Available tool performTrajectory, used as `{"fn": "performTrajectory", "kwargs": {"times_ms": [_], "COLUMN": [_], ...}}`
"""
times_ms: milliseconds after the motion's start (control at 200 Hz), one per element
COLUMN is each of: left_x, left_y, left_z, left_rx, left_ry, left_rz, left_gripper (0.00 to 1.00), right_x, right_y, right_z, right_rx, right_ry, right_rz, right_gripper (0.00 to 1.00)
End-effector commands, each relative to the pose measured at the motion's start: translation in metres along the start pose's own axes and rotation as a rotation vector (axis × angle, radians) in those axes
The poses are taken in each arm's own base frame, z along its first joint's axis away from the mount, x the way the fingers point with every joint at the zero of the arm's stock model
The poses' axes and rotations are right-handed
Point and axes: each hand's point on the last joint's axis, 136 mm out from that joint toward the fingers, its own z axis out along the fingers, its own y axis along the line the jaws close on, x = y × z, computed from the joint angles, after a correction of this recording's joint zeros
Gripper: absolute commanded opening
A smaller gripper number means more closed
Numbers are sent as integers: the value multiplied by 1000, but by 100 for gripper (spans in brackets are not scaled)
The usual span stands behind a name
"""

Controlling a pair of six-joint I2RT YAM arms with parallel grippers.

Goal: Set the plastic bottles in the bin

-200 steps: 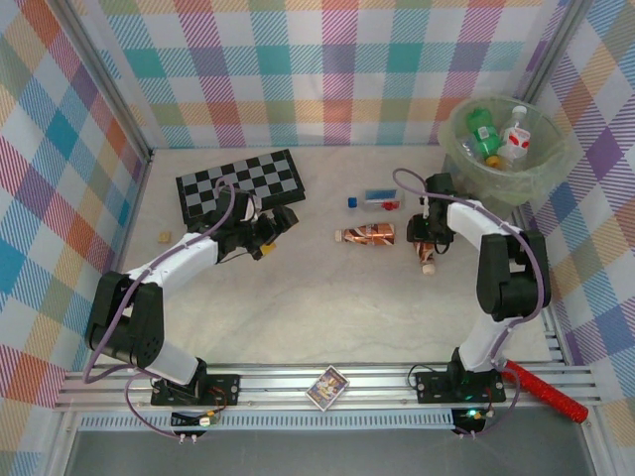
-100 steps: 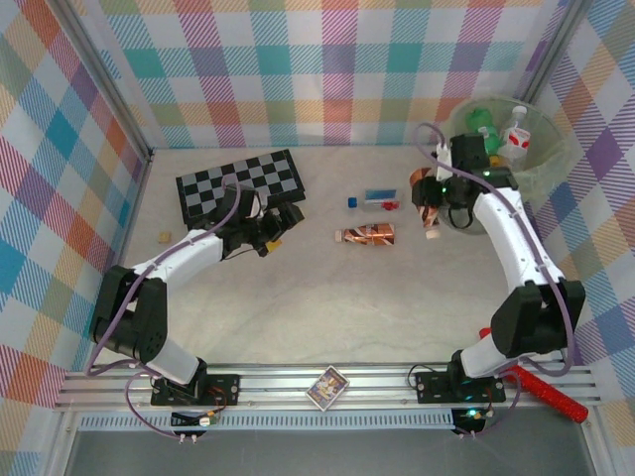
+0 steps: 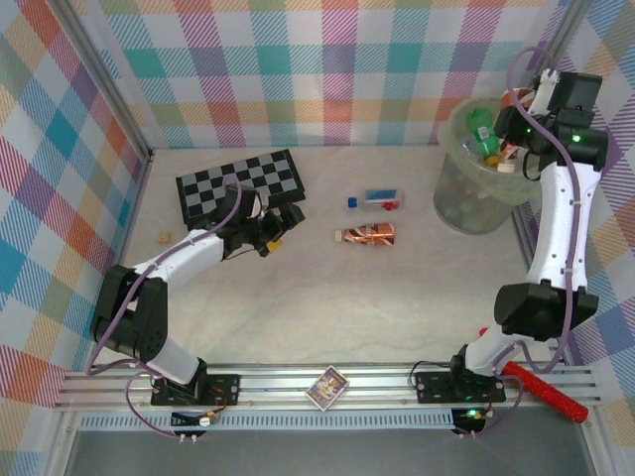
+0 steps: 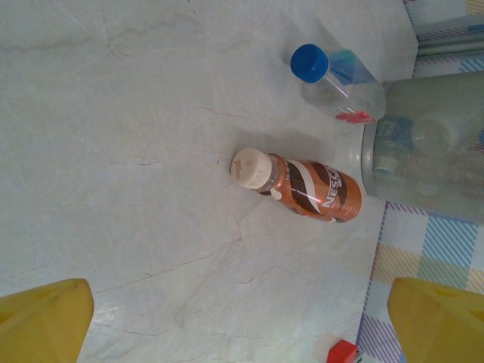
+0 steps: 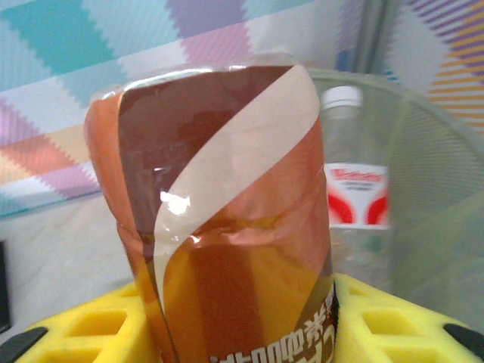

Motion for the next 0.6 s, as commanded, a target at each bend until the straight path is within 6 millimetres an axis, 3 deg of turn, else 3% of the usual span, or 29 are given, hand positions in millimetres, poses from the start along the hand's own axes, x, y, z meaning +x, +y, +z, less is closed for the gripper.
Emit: {"fn": "performTrajectory", "kwargs": {"times_ms": [0,325,595], "left_x": [2,2,3], "left_y": [-12,-14,-14], "left_z": [-9,-17,-17], "left_rx": [36,30,34], "left_ry": [-14,-27,-27], "left_rz": [21,39,31], "left_gripper": [99,99,100], "right_x": [-15,-28,-8], "right_y": [-24,-72,-95], "right_z": [12,37,66], "right_rx": [94,220,253], "right_ry": [-53,-172,-96], "right_rz": [52,126,178], "right_gripper": [45,46,47]}}
